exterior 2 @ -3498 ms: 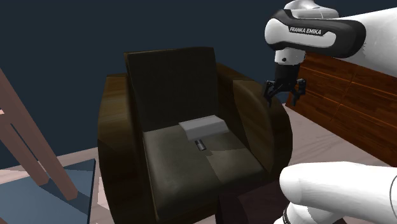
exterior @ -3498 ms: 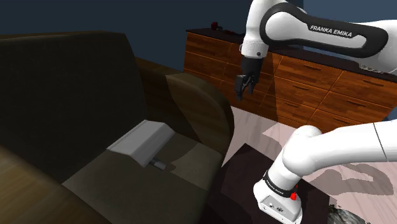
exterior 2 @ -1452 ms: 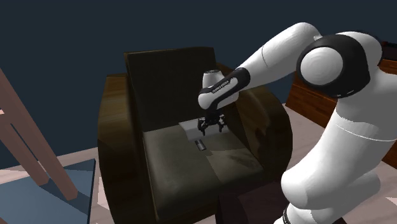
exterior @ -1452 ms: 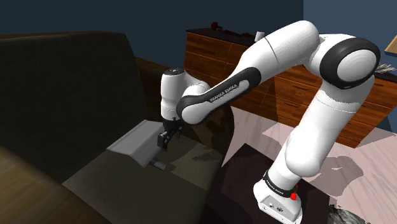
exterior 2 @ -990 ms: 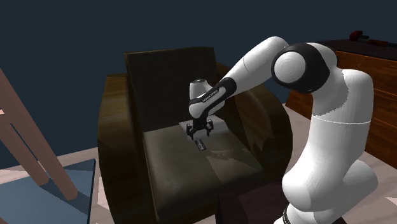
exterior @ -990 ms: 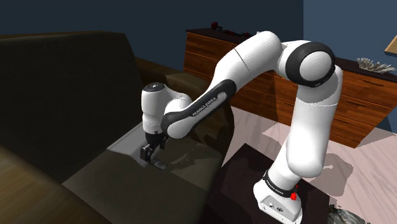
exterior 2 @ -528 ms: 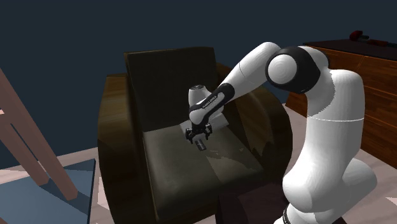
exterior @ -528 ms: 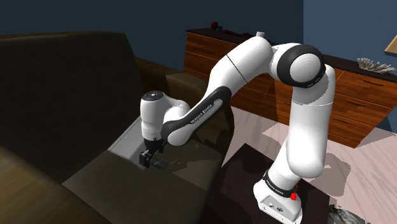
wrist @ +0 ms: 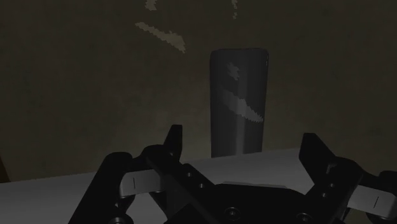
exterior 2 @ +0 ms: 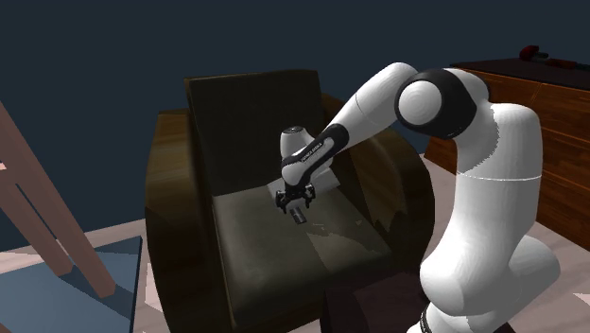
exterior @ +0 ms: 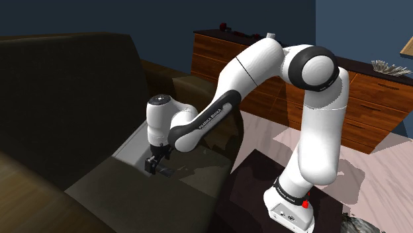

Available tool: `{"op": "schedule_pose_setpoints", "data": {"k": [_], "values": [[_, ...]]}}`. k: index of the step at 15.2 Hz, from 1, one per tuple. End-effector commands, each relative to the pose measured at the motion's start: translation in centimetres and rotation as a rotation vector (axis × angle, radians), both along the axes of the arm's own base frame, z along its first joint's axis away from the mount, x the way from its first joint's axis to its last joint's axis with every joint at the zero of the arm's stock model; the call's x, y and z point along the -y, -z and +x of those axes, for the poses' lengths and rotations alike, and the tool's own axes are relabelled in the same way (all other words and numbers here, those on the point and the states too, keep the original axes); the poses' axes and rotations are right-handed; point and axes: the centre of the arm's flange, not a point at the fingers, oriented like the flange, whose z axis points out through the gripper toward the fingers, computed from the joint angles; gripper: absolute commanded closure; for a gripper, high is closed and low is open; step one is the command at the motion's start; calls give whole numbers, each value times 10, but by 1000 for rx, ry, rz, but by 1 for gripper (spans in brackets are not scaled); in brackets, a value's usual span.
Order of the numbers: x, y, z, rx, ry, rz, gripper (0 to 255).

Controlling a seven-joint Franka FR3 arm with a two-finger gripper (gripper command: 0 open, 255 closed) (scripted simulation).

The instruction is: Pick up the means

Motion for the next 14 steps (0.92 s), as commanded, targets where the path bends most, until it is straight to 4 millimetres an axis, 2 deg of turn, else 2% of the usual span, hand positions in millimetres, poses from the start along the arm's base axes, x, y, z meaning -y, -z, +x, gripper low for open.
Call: {"op": "schedule_pose_setpoints", "data": {"k": [1,3,13,14], "values": [[3,10,-1,-14,5,-1,255],[2,14,2,-14,5,-1,255],[2,-39,2,-14,5,-1,255],[2,-34,2,-13,4,-1,255]]}}
